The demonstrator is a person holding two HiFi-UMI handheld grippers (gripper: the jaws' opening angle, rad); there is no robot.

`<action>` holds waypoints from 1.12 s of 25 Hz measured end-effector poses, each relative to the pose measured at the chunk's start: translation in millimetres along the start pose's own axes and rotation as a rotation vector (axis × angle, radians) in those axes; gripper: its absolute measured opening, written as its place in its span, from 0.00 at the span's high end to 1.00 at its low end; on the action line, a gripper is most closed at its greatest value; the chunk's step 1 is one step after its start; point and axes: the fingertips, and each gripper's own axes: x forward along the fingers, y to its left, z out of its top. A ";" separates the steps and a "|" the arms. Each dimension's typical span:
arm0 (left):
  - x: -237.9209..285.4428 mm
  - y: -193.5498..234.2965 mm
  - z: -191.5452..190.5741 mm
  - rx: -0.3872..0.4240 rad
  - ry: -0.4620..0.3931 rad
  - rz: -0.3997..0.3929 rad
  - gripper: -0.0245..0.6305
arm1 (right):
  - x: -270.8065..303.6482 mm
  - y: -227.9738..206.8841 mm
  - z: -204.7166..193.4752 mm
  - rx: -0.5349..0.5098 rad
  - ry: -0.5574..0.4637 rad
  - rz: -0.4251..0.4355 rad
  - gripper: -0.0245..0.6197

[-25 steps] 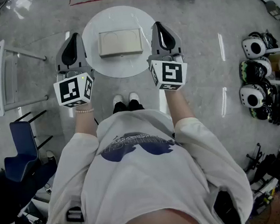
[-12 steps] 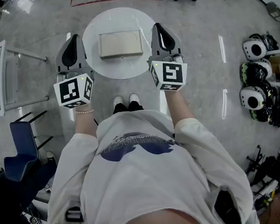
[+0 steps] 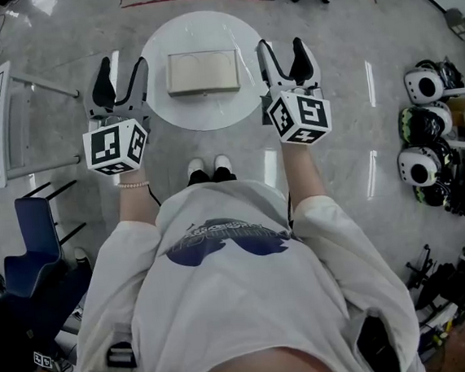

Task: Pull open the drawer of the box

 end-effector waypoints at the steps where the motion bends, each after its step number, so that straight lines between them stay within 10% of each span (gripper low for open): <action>1: 0.2 3.3 -6.6 -0.007 0.016 0.002 0.53 | 0.6 -1.3 -3.5 0.002 0.008 -0.008 0.52; 12: 32.7 7.9 -134.9 -0.099 0.336 -0.075 0.53 | 15.2 -0.5 -46.2 -0.003 0.111 -0.034 0.51; 20: 57.1 4.3 -288.4 -0.196 0.662 -0.142 0.53 | 6.6 4.7 -153.2 0.010 0.343 -0.076 0.51; 28: 71.0 14.2 -359.4 -0.222 0.797 -0.147 0.53 | -9.7 4.2 -234.1 0.045 0.513 -0.126 0.51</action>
